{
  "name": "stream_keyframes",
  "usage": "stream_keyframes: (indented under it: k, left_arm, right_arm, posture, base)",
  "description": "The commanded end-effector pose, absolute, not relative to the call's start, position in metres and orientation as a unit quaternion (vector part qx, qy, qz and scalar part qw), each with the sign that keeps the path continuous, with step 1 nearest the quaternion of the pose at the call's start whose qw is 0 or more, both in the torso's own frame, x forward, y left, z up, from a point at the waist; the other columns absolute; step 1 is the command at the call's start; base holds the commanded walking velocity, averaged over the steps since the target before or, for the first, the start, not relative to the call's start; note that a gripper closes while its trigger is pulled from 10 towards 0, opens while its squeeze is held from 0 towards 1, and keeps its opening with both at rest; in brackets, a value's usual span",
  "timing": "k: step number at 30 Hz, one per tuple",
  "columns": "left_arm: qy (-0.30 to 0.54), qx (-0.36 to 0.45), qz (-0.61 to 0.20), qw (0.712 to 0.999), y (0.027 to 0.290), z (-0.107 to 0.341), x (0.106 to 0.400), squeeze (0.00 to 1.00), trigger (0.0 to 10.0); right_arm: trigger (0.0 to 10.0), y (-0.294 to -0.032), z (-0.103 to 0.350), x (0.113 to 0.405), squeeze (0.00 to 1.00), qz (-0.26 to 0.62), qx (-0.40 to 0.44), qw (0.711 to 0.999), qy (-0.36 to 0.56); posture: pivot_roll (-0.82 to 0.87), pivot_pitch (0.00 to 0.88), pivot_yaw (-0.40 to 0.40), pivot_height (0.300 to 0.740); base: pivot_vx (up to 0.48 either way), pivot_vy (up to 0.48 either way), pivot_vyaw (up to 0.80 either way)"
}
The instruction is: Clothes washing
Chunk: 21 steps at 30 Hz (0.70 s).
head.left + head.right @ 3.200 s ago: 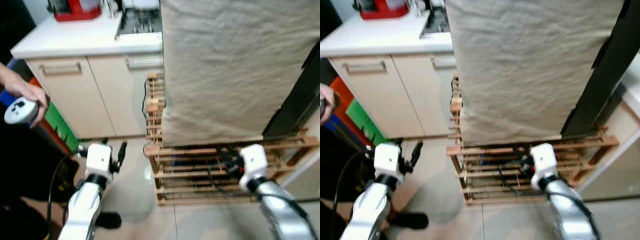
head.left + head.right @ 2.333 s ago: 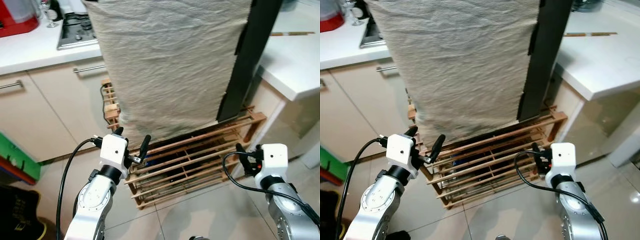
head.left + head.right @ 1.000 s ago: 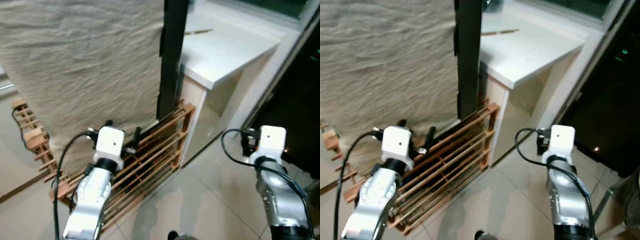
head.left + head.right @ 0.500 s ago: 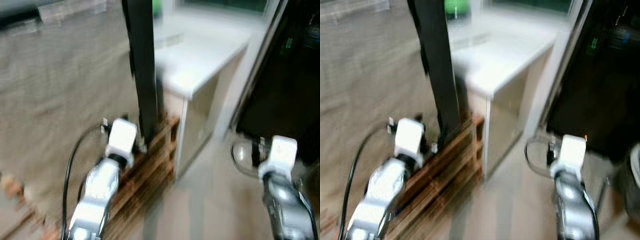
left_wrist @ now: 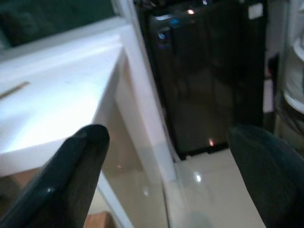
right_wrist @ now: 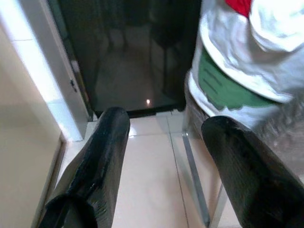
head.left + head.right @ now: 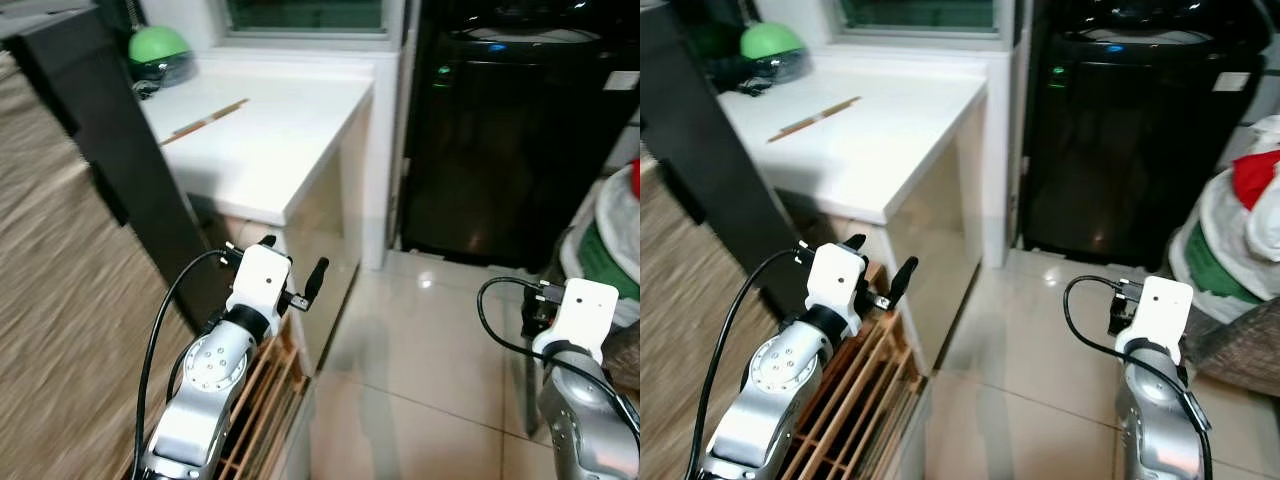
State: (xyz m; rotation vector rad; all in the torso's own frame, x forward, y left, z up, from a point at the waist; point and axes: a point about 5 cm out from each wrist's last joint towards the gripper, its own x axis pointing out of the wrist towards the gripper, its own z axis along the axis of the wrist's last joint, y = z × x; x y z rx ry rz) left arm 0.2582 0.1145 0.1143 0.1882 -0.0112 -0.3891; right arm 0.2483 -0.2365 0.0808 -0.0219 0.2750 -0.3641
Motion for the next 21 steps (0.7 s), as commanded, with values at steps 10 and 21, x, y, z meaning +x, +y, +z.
stream_keyframes:
  k: [10,21]
  left_arm:
    - [-0.048,0.05,-0.109,0.992,0.136,0.144,0.278,0.0,10.0]
    - [-0.054,0.054,-0.049,0.996,0.152,0.162,0.286,0.0,10.0]
  right_arm:
    - [10.0,-0.196,0.132,0.277,0.0,-0.074,-0.024,0.996,0.038]
    - [10.0,-0.158,0.163,0.311,0.0,-0.005,-0.016,1.0,0.016]
  posture:
    - [-0.09,0.0,0.057,0.74]
    - [-0.04,0.0,0.008,0.74]
  base:
    - [0.295,0.0,-0.45]
    - [0.3,0.0,0.0]
